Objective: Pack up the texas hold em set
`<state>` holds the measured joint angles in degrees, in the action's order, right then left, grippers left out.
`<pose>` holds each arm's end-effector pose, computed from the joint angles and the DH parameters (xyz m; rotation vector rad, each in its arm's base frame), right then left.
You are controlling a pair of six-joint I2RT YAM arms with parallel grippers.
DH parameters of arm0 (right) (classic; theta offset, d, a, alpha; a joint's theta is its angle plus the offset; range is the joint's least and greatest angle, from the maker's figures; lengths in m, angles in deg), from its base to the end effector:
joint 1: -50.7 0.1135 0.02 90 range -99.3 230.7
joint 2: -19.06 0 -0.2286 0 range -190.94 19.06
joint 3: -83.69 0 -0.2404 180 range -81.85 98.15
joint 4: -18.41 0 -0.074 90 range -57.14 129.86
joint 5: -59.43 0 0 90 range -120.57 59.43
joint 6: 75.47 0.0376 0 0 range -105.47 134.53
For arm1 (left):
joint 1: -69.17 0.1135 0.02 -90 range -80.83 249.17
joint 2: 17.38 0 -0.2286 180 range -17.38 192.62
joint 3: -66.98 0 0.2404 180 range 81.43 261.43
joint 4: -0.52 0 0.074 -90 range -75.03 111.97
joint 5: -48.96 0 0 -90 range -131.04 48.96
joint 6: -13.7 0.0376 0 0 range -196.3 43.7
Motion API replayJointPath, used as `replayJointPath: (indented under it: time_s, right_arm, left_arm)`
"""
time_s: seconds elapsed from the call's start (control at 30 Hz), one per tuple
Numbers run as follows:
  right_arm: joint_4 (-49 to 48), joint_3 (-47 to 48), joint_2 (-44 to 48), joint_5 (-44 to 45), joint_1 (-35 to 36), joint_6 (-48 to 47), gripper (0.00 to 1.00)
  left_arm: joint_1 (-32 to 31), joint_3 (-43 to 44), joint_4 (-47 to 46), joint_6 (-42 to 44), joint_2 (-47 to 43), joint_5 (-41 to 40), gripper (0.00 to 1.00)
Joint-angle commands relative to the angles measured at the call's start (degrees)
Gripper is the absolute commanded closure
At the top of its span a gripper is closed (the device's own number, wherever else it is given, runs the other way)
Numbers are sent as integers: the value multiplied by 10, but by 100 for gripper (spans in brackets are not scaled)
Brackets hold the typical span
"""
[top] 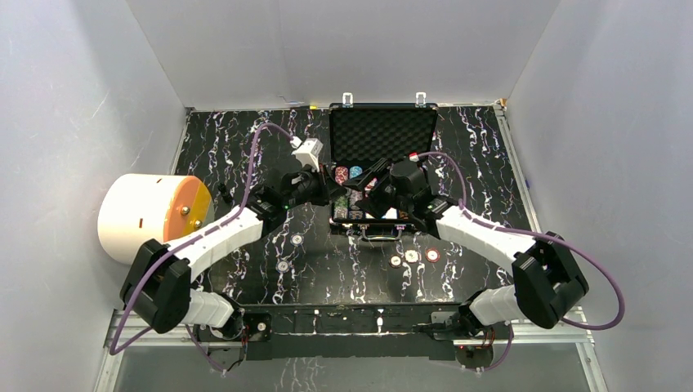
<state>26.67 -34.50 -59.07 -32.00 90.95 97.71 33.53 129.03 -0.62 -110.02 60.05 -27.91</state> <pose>0.2323 0.1979 0.2232 0.8225 2.1421 1.3112 0.2464 -0.1871 0.2457 0.2060 1.9354 -1.0415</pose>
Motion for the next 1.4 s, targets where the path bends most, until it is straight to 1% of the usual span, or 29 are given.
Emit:
replayJointPath:
  time_s: [0.0, 0.1, 0.2, 0.27, 0.3, 0.4, 0.47, 0.6, 0.7, 0.83, 0.9, 1.03, 1.13, 1.37]
  right_arm:
    - [-12, 21, 31, 9, -31, -121, 16]
    - [-4, 2, 76, 19, -68, -188, 14]
    - [-8, -29, 121, 20, -96, -265, 14]
    - [20, -42, 147, 36, -110, -299, 15]
    - [39, -46, 161, 44, -117, -306, 15]
    - [73, -69, 200, 59, -132, -319, 16]
    - [87, -85, 226, 68, -137, -319, 16]
    - [97, -112, 267, 68, -140, -309, 16]
    - [100, -126, 280, 69, -140, -301, 16]
    - [121, -126, 282, 71, -140, -286, 16]
    - [113, -130, 284, 67, -140, -284, 16]
    - [107, -131, 282, 72, -140, -282, 16]
    - [103, -131, 274, 66, -140, -279, 16]
    - [102, -139, 264, 59, -140, -275, 16]
  left_arm:
    - [1, 50, 34, 116, -2, 16, 100]
    - [1, 86, 89, 224, 7, 59, 100]
    - [1, 130, 147, 330, 56, 111, 100]
    - [1, 175, 185, 401, 89, 136, 100]
    - [1, 188, 195, 432, 102, 153, 100]
    - [1, 186, 200, 533, 124, 219, 100]
    - [1, 199, 213, 582, 142, 226, 100]
    - [1, 269, 298, 661, 203, 240, 100]
    - [1, 290, 323, 700, 233, 252, 100]
    - [1, 304, 355, 741, 256, 240, 100]
    - [1, 304, 367, 758, 260, 237, 100]
    - [1, 303, 363, 762, 267, 245, 100]
    - [0, 308, 350, 760, 279, 223, 100]
    - [0, 311, 348, 789, 303, 199, 100]
